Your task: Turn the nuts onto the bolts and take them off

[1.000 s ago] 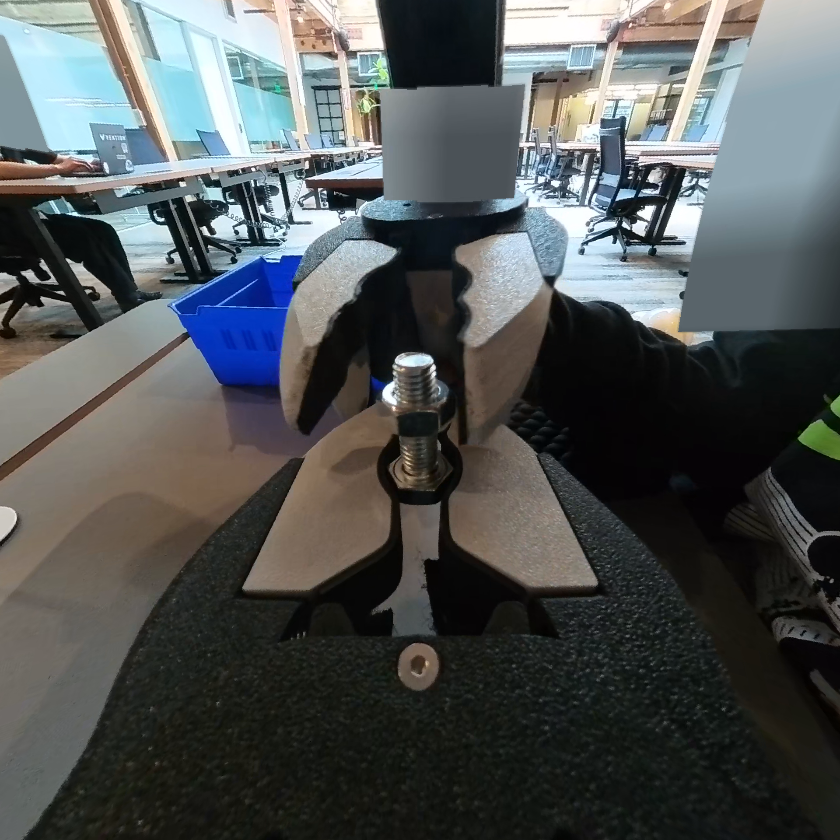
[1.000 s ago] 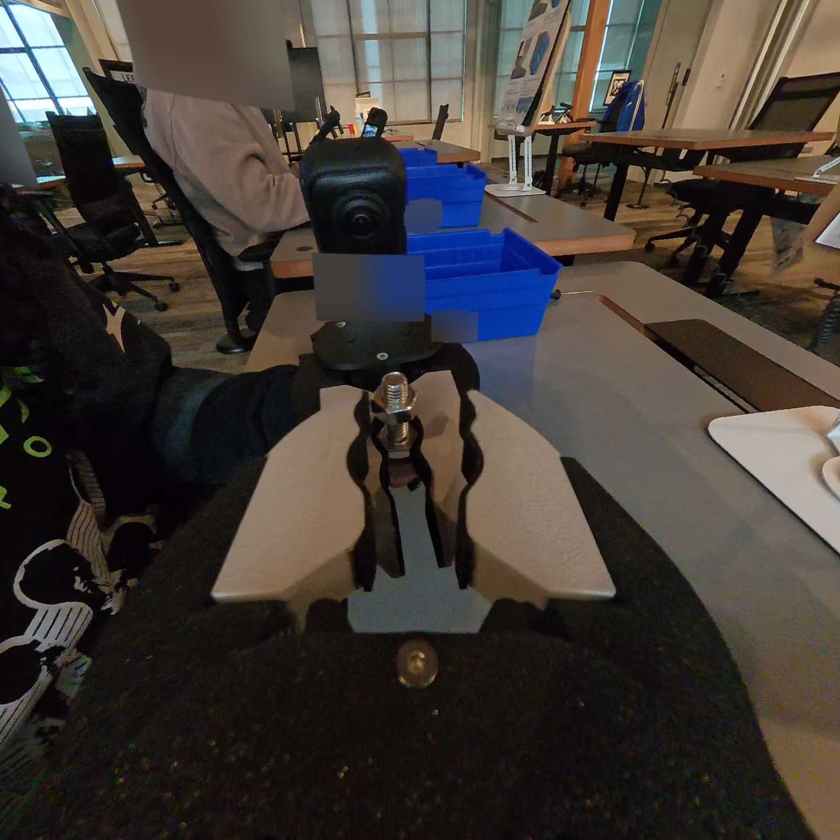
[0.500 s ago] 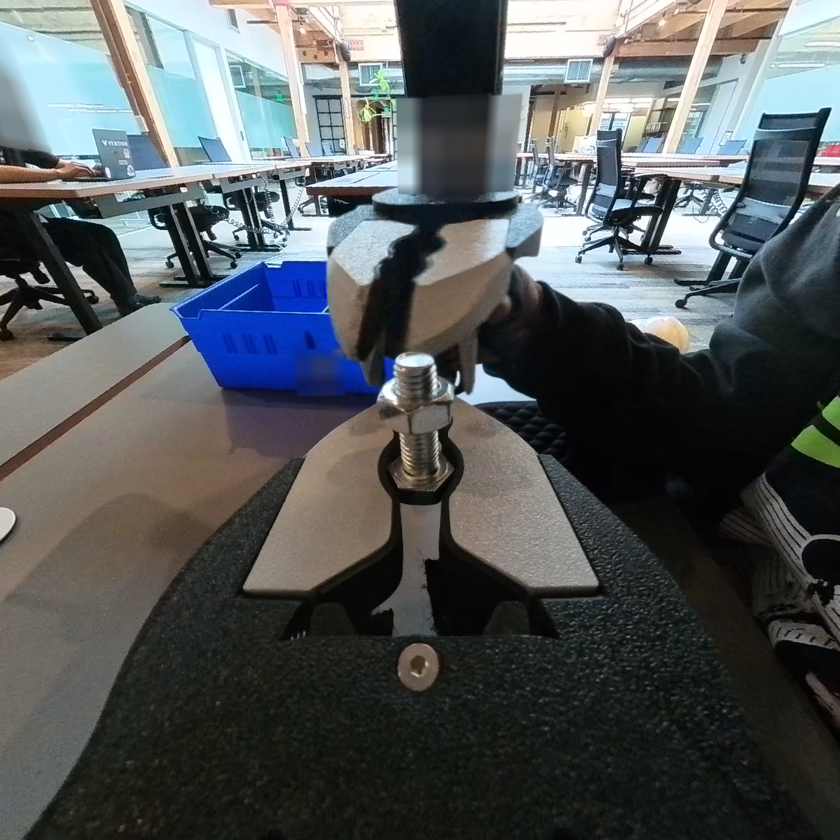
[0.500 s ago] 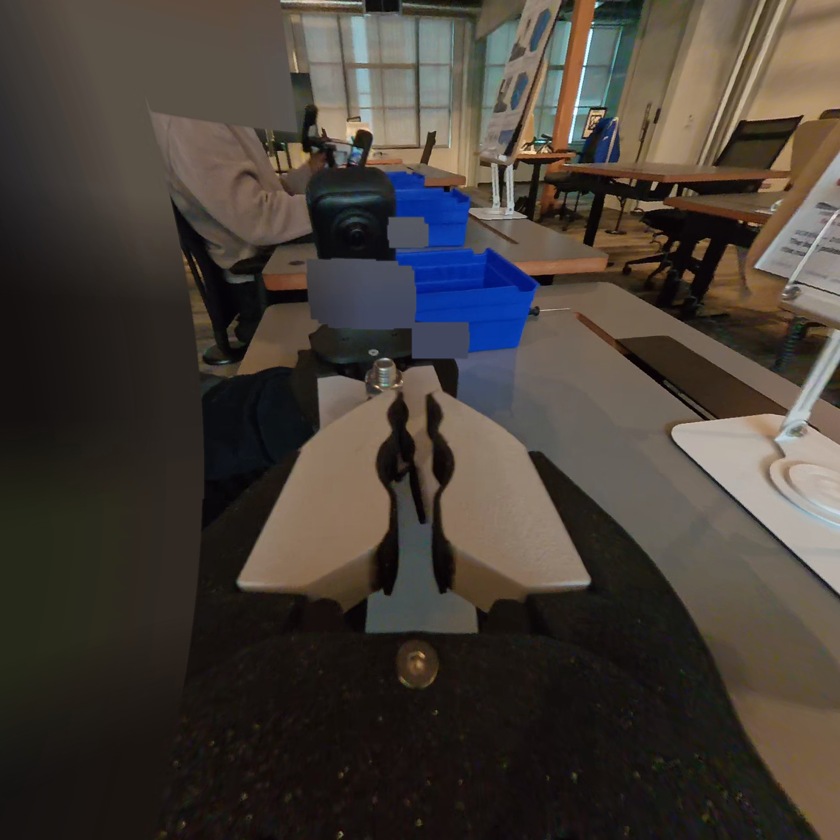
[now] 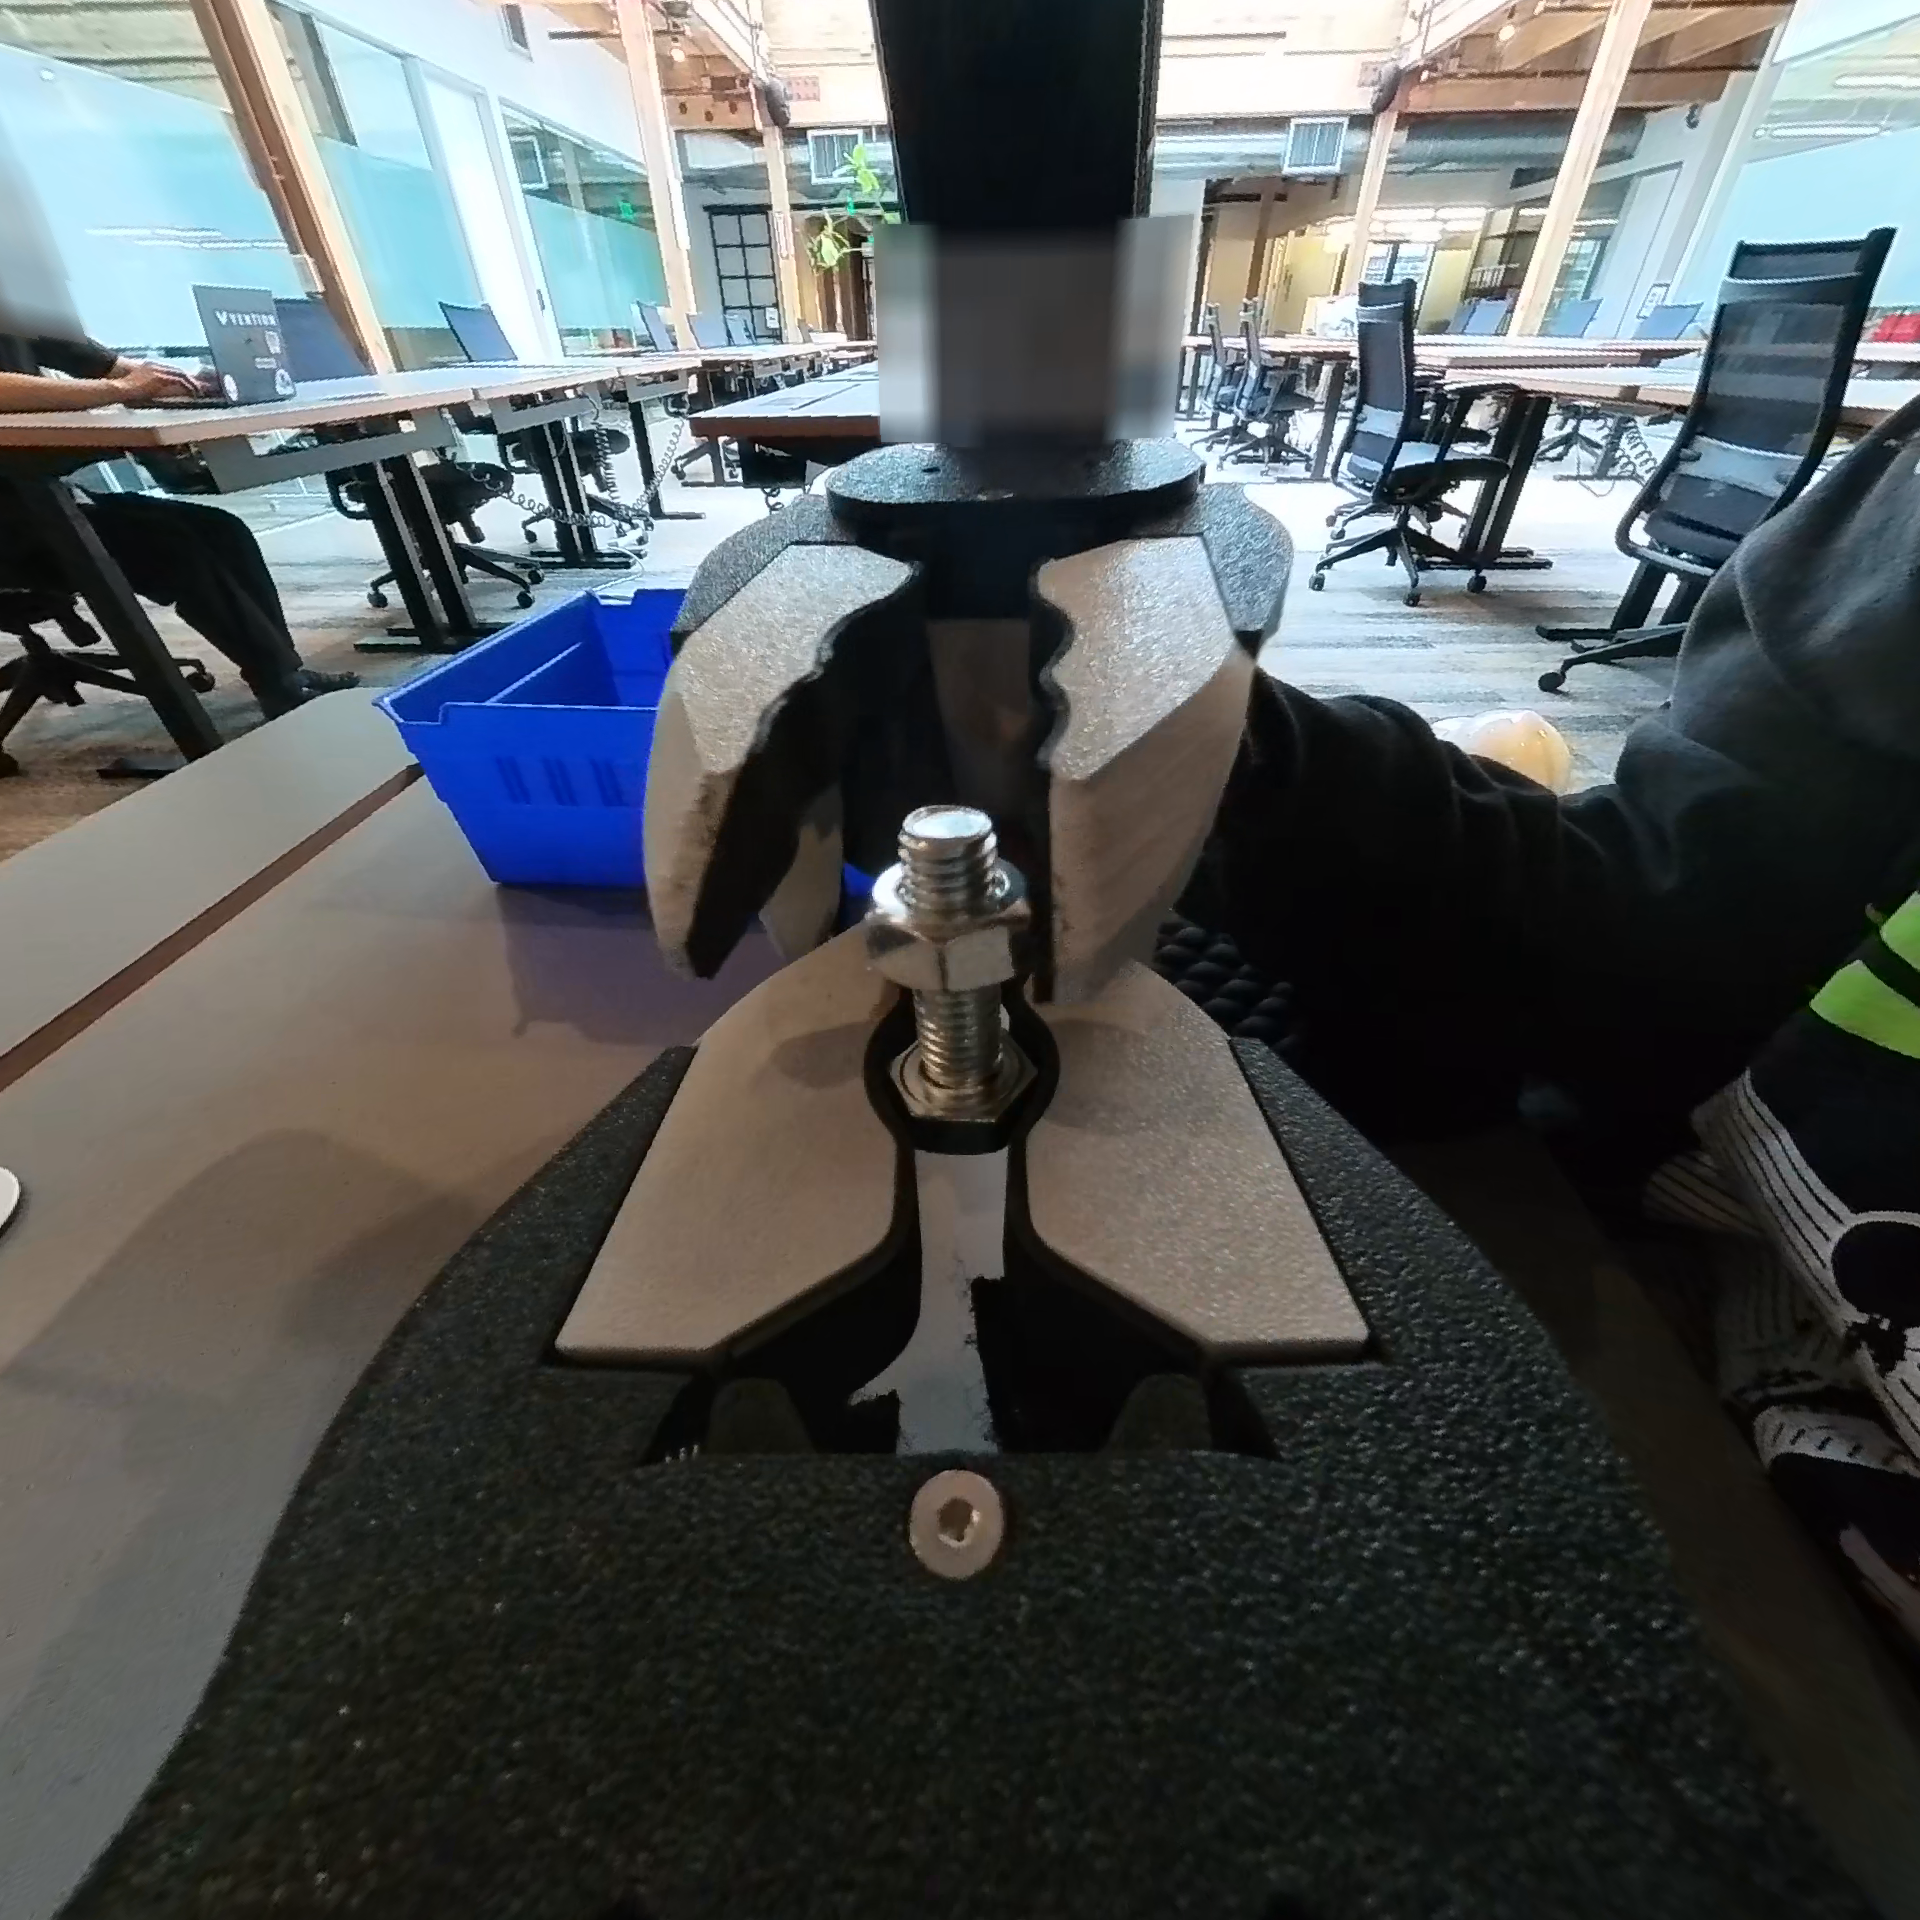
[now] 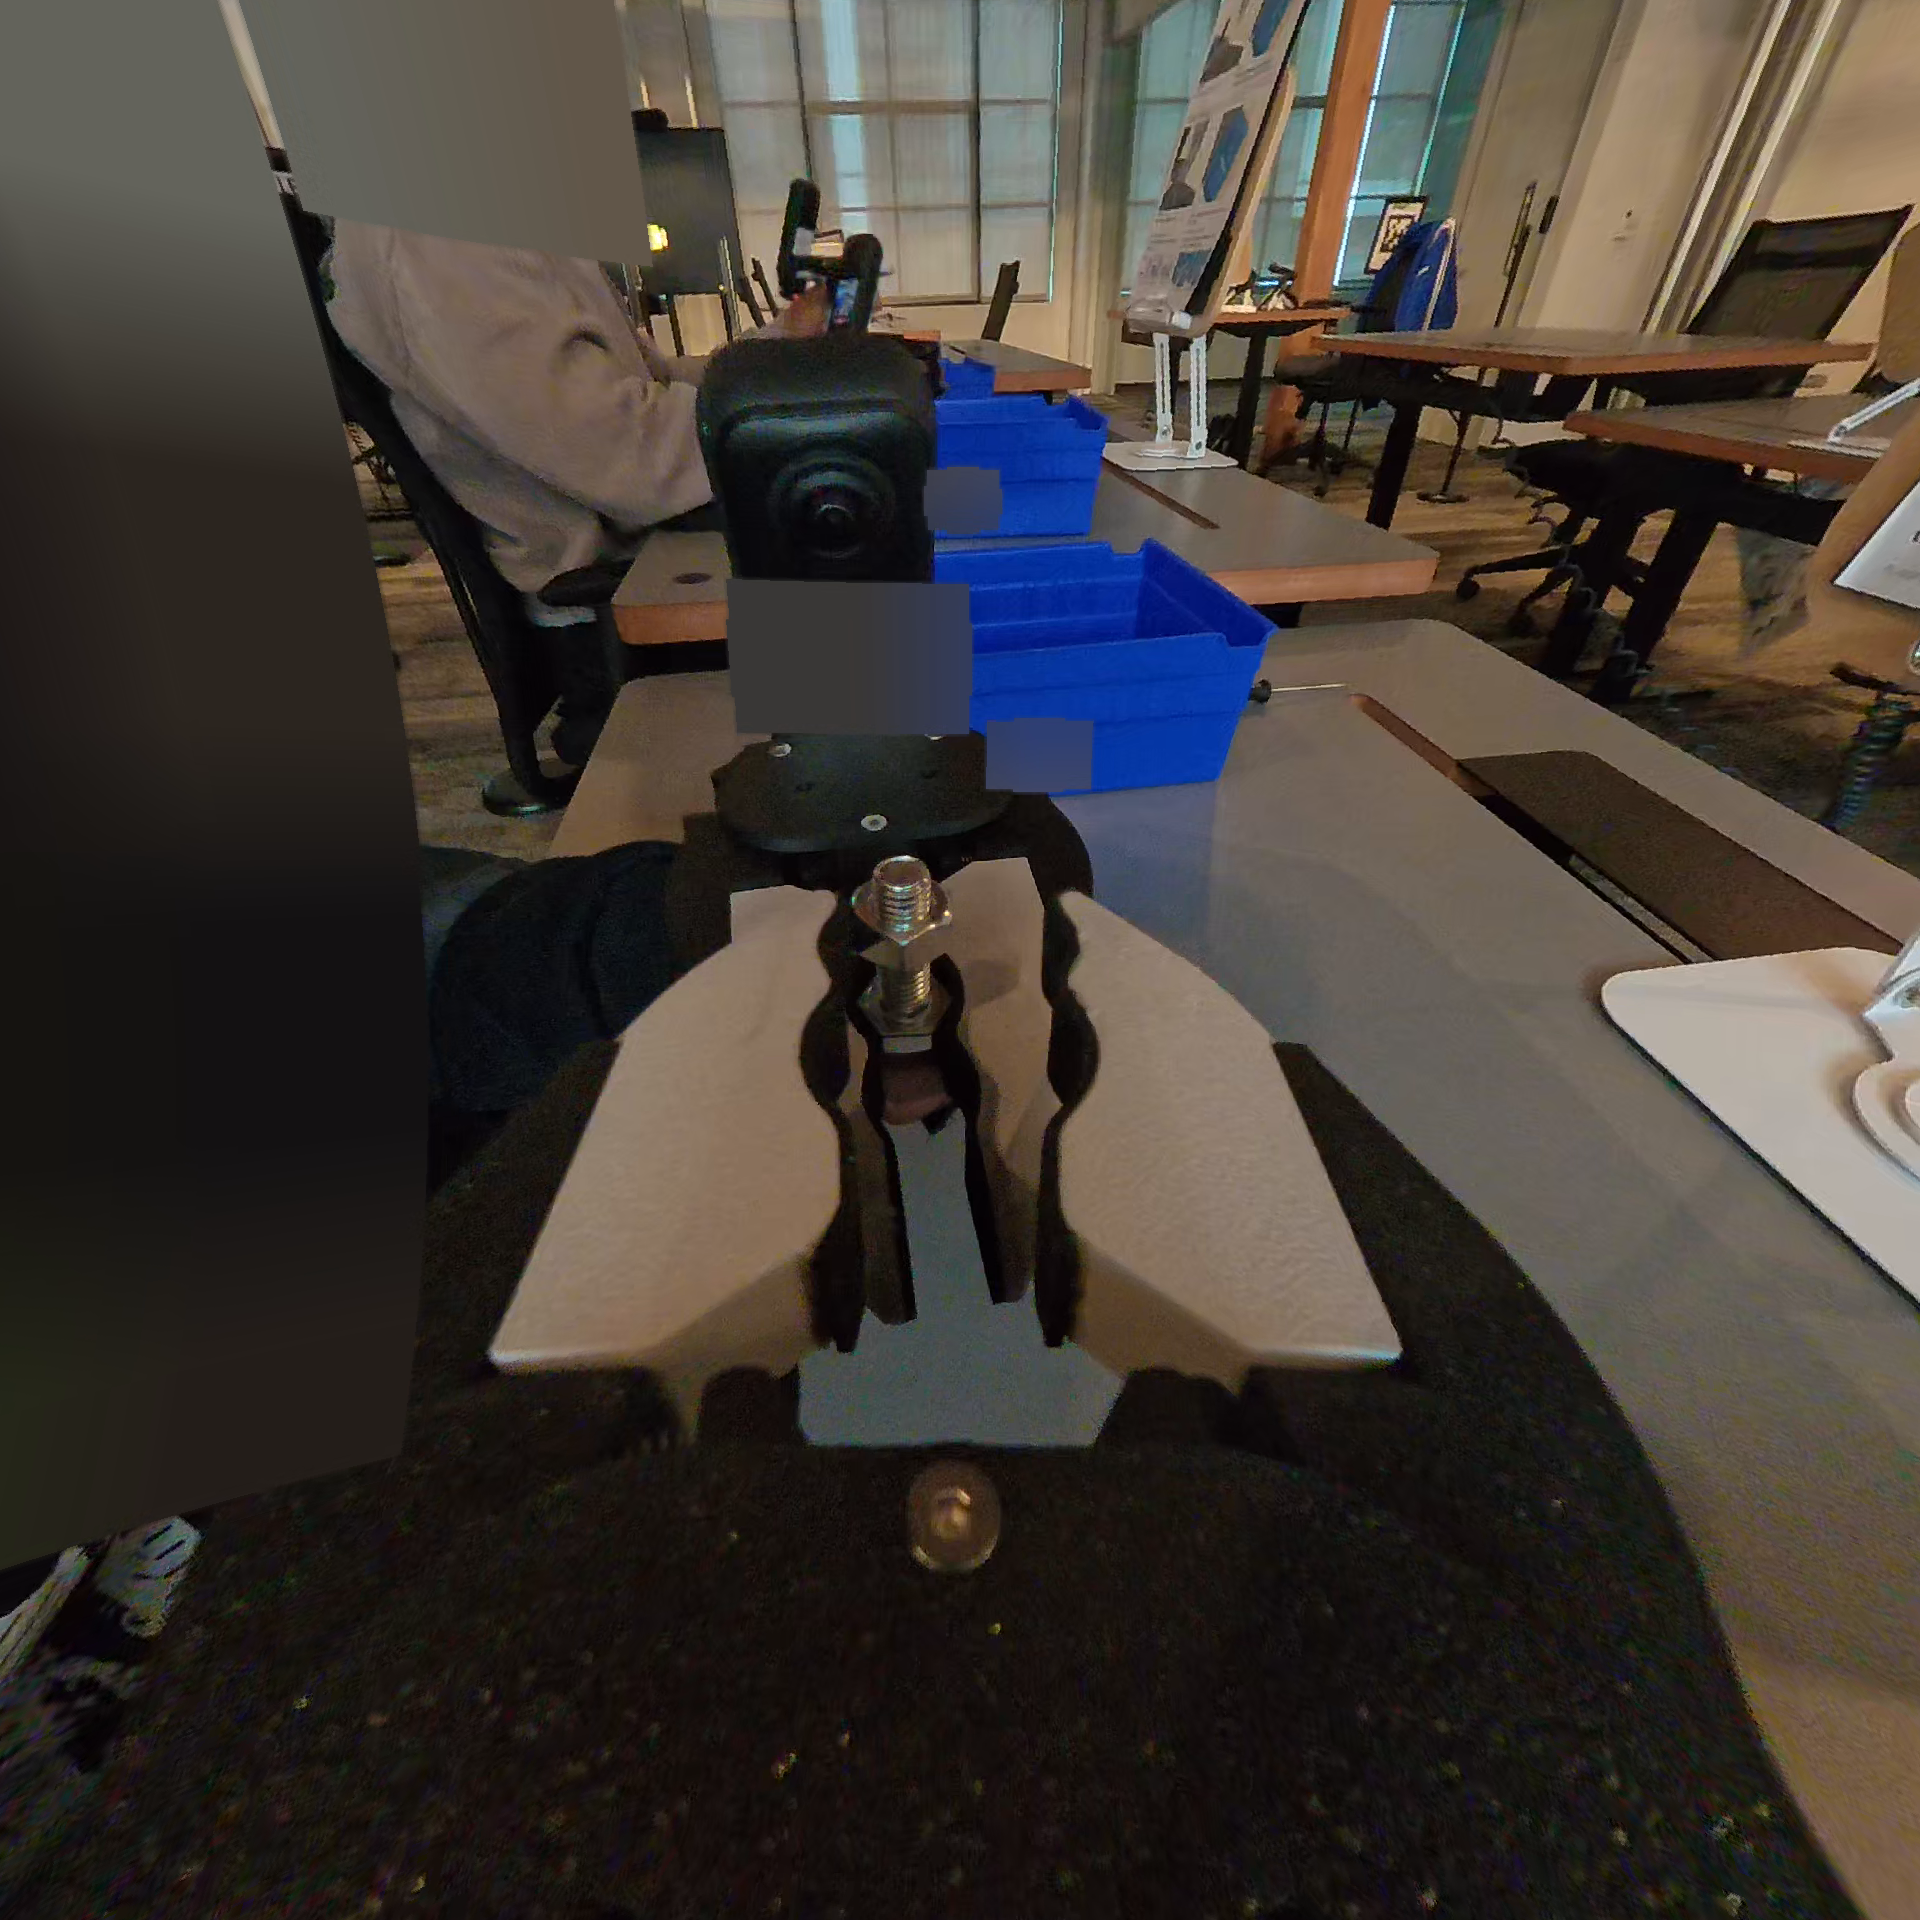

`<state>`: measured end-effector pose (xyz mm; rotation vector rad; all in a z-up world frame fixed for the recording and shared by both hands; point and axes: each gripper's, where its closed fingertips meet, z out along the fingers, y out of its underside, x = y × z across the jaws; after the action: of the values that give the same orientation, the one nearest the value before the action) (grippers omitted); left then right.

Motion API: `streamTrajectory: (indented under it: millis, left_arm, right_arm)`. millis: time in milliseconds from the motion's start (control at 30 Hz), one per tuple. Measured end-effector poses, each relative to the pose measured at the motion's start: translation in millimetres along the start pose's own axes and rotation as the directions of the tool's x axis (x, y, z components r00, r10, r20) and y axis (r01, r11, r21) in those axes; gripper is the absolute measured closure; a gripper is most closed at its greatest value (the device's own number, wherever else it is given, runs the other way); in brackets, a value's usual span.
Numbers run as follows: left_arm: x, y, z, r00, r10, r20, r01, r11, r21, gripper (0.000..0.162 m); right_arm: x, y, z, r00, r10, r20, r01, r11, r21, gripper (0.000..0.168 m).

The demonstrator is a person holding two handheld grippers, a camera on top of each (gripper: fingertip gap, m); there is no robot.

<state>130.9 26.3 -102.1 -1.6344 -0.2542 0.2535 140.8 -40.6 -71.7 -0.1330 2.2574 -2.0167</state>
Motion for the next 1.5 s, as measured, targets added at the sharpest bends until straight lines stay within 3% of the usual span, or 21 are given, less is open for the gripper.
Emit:
streamTrajectory:
  millis: [133,200,233,433,567,633,1033,1133,1200,1367,1500]
  left_arm:
    - [-1,0,-1,1.000,-0.004,0.004,0.004,1.000,0.002,0.148]
    - [-1,-3,-3,1.000,-0.006,0.002,0.006,1.000,0.016,0.149]
    - [-1,-3,-3,1.000,-0.004,0.004,0.004,1.000,0.017,0.149]
    - [-1,-2,-3,1.000,-0.002,0.003,0.002,1.000,0.010,0.149]
    - [-1,-1,-2,1.000,-0.005,0.001,0.005,1.000,0.008,0.149]
    - [0,-1,-1,1.000,-0.002,-0.001,0.002,1.000,0.006,0.149]
    - [1,1,0,1.000,0.004,-0.006,-0.004,1.000,-0.006,0.147]
    - [0,-1,-2,1.000,-0.001,-0.003,0.001,1.000,0.006,0.148]
    - [1,-3,-3,1.000,0.001,-0.003,-0.001,1.000,0.013,0.149]
    - [1,-2,-2,1.000,0.003,-0.007,-0.003,1.000,0.008,0.149]
    - [1,-2,-2,1.000,0.002,-0.006,-0.002,1.000,0.007,0.149]
  right_arm:
    - [1,1,-9,1.000,-0.014,0.004,0.014,1.000,-0.021,0.137]
    - [10,-1,-19,0.998,-0.027,-0.048,0.027,1.000,-0.007,0.163]
    - [12,-4,-25,0.998,-0.026,-0.060,0.027,1.000,0.015,0.168]
    - [7,-4,-22,0.999,-0.025,-0.027,0.025,0.999,0.021,0.166]
    - [-1,-4,-12,1.000,-0.014,0.015,0.014,1.000,0.023,0.132]
    - [-1,-4,-7,1.000,-0.007,0.013,0.007,1.000,0.026,0.124]
    - [-1,-2,-2,1.000,0.003,0.008,-0.003,1.000,0.009,0.134]
    - [-1,-2,-11,1.000,-0.021,0.013,0.021,1.000,0.003,0.143]
    - [8,-4,-21,0.998,-0.035,-0.043,0.036,0.999,0.012,0.168]
    - [10,-10,-28,0.999,-0.020,-0.046,0.023,0.998,0.060,0.168]
    - [0,-6,-15,1.000,-0.013,0.008,0.013,0.999,0.035,0.141]
